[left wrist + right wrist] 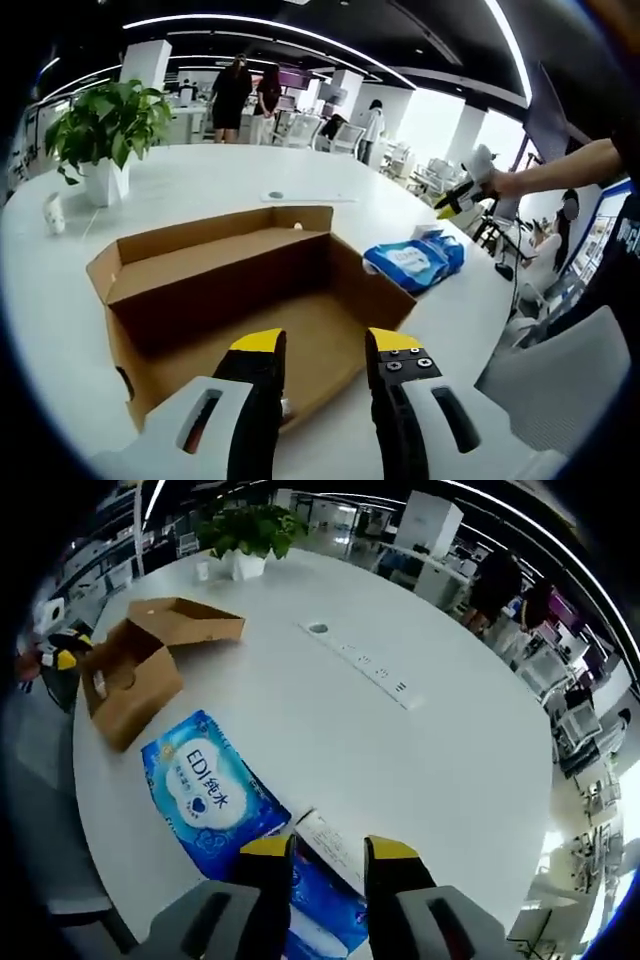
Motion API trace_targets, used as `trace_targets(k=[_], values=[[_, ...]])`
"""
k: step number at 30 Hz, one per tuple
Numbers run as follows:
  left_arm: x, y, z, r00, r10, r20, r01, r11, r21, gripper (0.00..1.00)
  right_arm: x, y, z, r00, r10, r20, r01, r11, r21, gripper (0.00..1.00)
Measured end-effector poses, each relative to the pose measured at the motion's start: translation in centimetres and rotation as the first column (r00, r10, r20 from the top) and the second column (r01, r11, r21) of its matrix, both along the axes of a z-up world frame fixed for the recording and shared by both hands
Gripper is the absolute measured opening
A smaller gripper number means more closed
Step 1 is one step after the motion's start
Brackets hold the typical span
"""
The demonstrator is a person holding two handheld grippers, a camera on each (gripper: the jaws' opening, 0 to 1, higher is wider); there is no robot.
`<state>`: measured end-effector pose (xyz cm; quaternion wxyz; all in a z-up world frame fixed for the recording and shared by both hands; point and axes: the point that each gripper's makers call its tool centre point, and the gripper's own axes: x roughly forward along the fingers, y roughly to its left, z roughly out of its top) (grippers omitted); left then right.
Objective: Operate the shoe box by opening the lid, removing the specified soft item, and placing it in the target area until the item is outside and the box remains undamaged.
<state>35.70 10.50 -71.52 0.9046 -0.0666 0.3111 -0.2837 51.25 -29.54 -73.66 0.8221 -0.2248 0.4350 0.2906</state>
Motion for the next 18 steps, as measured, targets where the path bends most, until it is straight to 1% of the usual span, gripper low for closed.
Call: trace_targets(k=[1, 3, 4, 5, 7, 8, 10, 13, 15, 16, 18], values=[[0.0, -0.1, 0.1, 1.0, -0.003, 0.001, 0.003, 1.0, -0.003, 0.32, 0.0, 0.2, 0.2, 1.0, -0.014, 0.005, 0.014, 1.0, 0.014, 0.25], [0.0, -0.2, 0.1, 1.0, -0.006, 0.002, 0.006, 1.0, -0.008, 0.32, 0.2, 0.9, 0.4, 0.998, -0.06, 0.015, 0.059, 0.996, 0.066, 0.26], [0.1, -0.2, 0.1, 1.0, -0.006, 0.003, 0.006, 1.0, -0.01, 0.32, 0.1, 1.1, 0.4, 0.998, -0.066, 0.014, 0.065, 0.995, 0.073, 0.26], [0.1, -0.2, 0.1, 1.0, -0.006, 0.005, 0.006, 1.0, -0.013, 0.32, -0.1, 1.5, 0.4, 0.998, -0.059, 0.019, 0.058, 0.996, 0.074, 0.27], [0.3, -0.3, 0.3, 1.0, -0.005, 0.008, 0.005, 1.0, -0.021, 0.32, -0.3, 2.4, 0.6, 0.997, -0.072, 0.032, 0.069, 0.993, 0.098, 0.28], [0.3, -0.3, 0.3, 1.0, -0.005, 0.009, 0.005, 1.0, -0.024, 0.32, -0.5, 3.1, 0.7, 0.996, -0.077, 0.033, 0.073, 0.99, 0.119, 0.28], [0.5, -0.3, 0.3, 1.0, -0.002, 0.011, 0.002, 1.0, -0.029, 0.32, -0.4, 3.7, 0.6, 0.995, -0.091, 0.034, 0.085, 0.985, 0.15, 0.29], [0.6, -0.3, 0.4, 1.0, 0.006, 0.012, -0.005, 0.999, -0.045, 0.32, -1.0, 5.0, 0.6, 0.995, -0.09, 0.033, 0.083, 0.981, 0.174, 0.31], [0.6, -0.4, 0.5, 1.0, 0.006, 0.013, -0.006, 0.999, -0.05, 0.32, -1.5, 6.2, 0.7, 0.995, -0.085, 0.043, 0.076, 0.981, 0.18, 0.31], [0.6, -0.4, 0.5, 1.0, 0.006, 0.012, -0.005, 0.999, -0.051, 0.32, -1.7, 6.9, 0.8, 0.994, -0.093, 0.059, 0.08, 0.979, 0.19, 0.3], [0.6, -0.6, 0.4, 1.0, 0.003, 0.012, -0.003, 0.999, -0.049, 0.32, -2.2, 8.4, 0.8, 0.994, -0.085, 0.067, 0.07, 0.975, 0.211, 0.31]])
